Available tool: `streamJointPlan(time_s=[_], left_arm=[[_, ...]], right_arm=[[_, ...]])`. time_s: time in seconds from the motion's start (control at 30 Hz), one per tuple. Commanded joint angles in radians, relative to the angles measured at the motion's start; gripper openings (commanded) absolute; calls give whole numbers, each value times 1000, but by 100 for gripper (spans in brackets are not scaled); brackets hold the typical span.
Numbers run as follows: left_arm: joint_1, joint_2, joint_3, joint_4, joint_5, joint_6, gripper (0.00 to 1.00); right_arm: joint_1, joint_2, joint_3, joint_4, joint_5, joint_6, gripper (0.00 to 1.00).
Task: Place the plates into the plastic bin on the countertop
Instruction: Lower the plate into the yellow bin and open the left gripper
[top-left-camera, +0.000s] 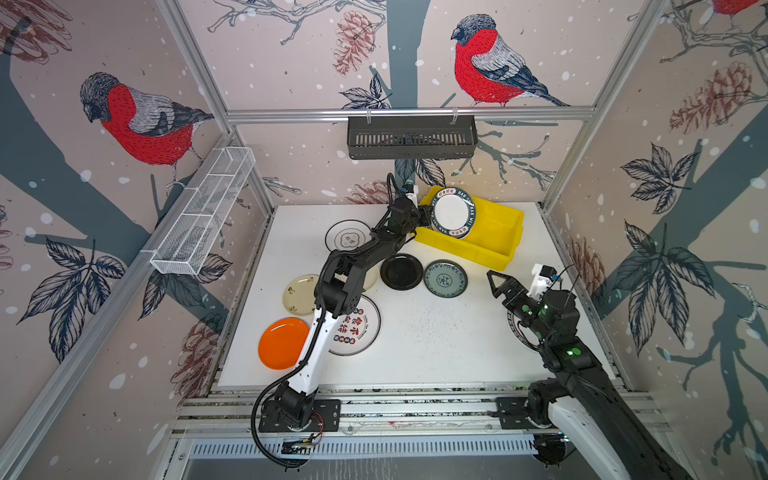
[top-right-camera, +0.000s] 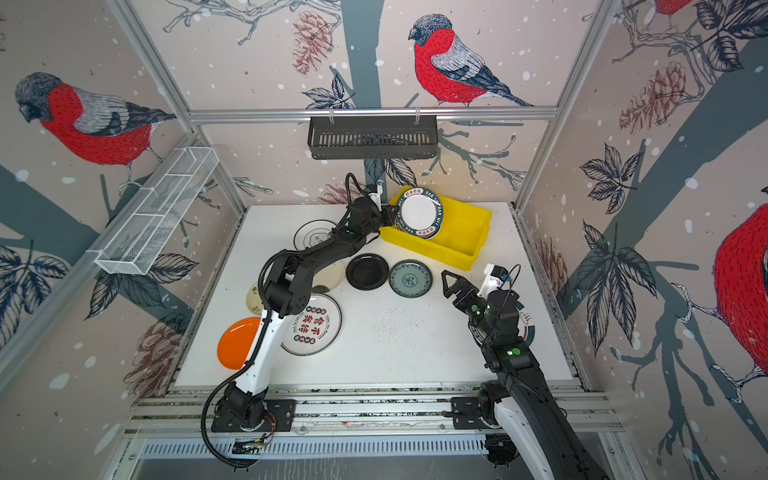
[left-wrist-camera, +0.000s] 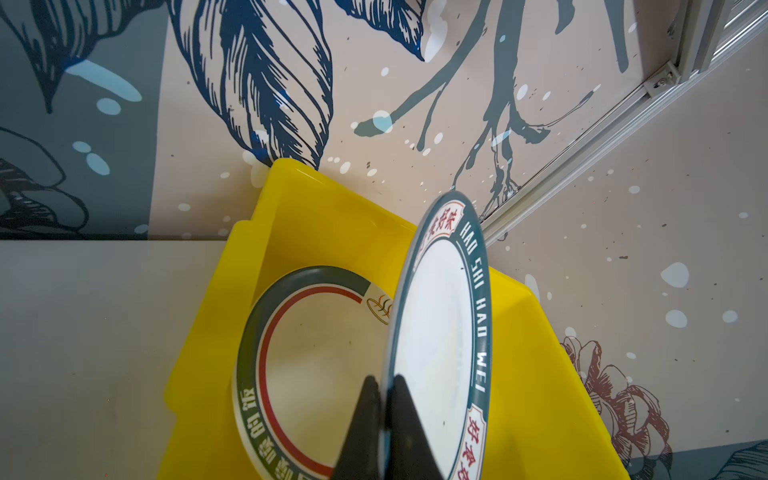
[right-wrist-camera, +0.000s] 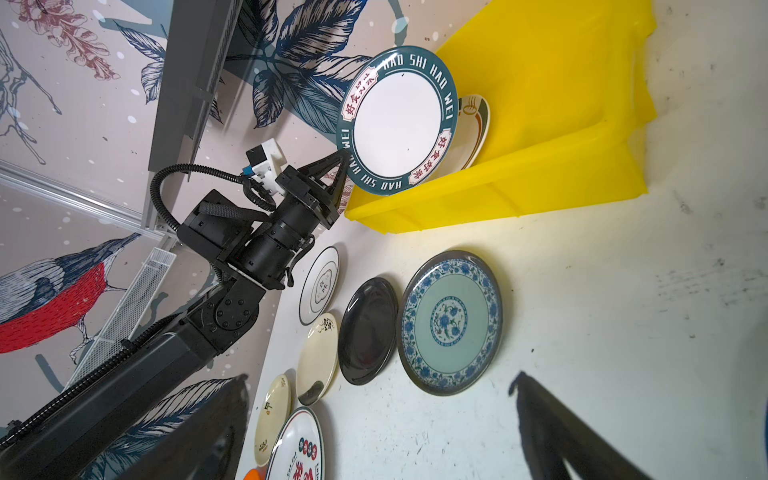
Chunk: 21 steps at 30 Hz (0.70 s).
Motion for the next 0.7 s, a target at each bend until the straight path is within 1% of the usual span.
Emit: streamJointPlan(time_s=[0.0, 0.13, 0.23, 0.4, 0.5, 0.67], left_arm=[[0, 4, 10, 33, -6, -10, 12], [0, 15, 17, 37, -16, -19, 11], [0, 20, 20, 40, -22, -22, 16], [-5, 2, 8, 55, -6, -14, 17], [-14, -34, -27, 61, -17, 11, 27], [-29, -129, -163, 135, -16, 39, 42]], right_arm=[[-6, -1, 0, -4, -3, 2, 99], [-17, -3, 0, -17, -3, 1, 100], [-28, -4, 2, -25, -3, -4, 99], [-42, 1, 5, -27, -4, -18, 99], [-48, 23, 22, -52, -4, -32, 99], [-57, 69, 55, -89, -8, -63, 99]])
